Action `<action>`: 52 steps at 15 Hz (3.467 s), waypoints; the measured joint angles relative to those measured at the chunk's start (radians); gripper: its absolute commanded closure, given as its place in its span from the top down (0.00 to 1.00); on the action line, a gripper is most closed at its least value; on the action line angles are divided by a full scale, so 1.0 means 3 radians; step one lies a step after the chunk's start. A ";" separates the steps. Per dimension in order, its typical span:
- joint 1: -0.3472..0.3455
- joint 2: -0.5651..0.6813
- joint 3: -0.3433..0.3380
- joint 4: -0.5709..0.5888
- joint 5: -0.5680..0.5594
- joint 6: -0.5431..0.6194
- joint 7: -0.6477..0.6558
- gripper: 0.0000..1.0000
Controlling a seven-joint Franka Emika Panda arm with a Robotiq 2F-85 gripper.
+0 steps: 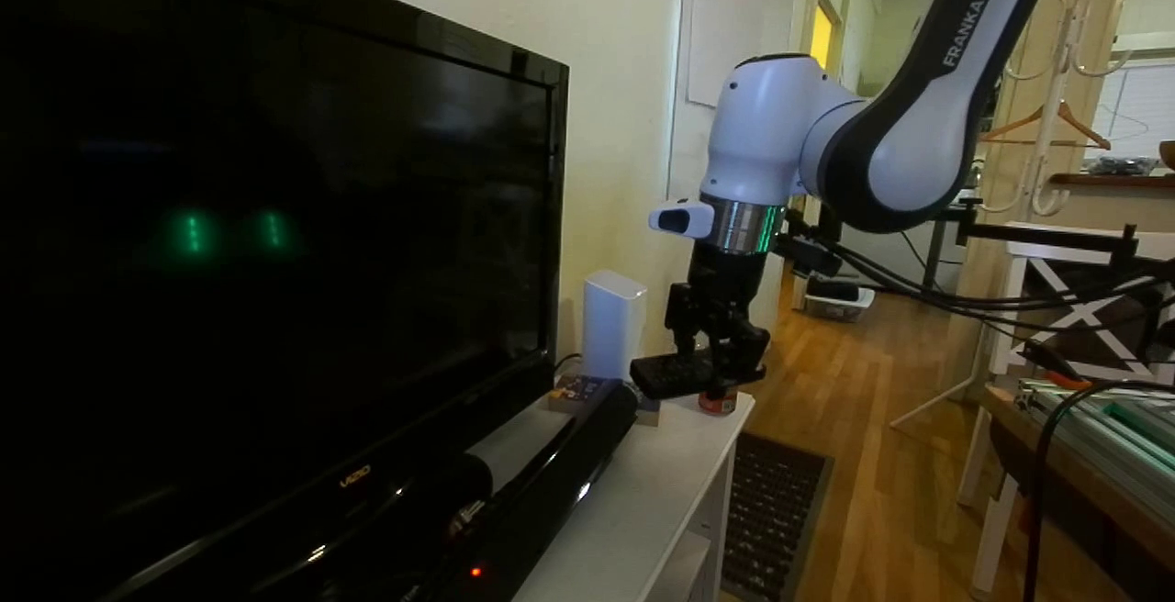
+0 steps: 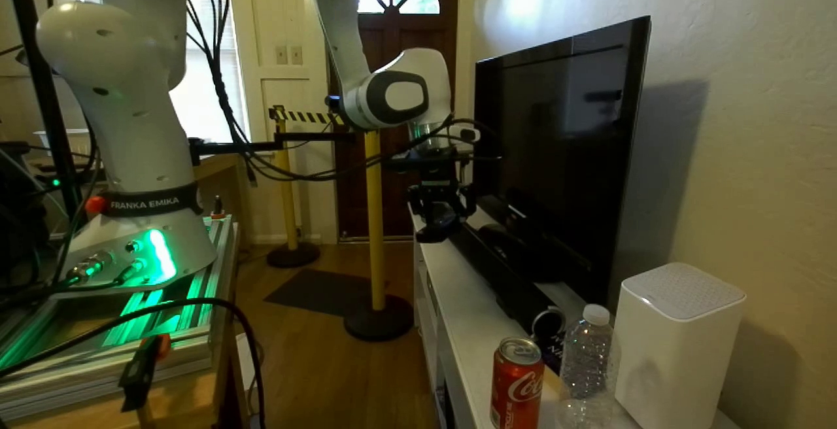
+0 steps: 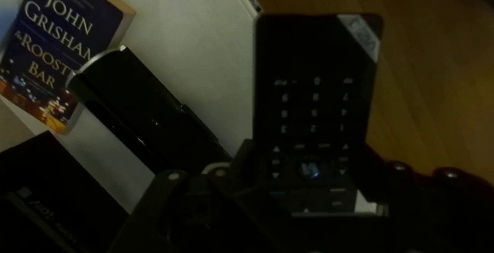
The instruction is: Twist around the remote
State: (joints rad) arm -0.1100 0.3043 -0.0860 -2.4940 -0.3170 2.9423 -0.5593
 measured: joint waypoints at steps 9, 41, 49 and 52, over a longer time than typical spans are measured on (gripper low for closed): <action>-0.0223 0.0709 0.0204 0.0518 -0.0006 0.0074 -0.0623 0.36; -0.0416 0.1716 0.0317 0.1306 -0.0019 0.0023 -0.1863 0.36; -0.0448 0.1789 0.0352 0.1434 -0.0019 -0.0099 -0.1991 0.94; -0.0447 0.1764 0.0348 0.1459 -0.0010 -0.0158 -0.1972 1.00</action>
State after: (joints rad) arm -0.2441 0.8335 0.0184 -2.0561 -0.3199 2.8948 -1.1508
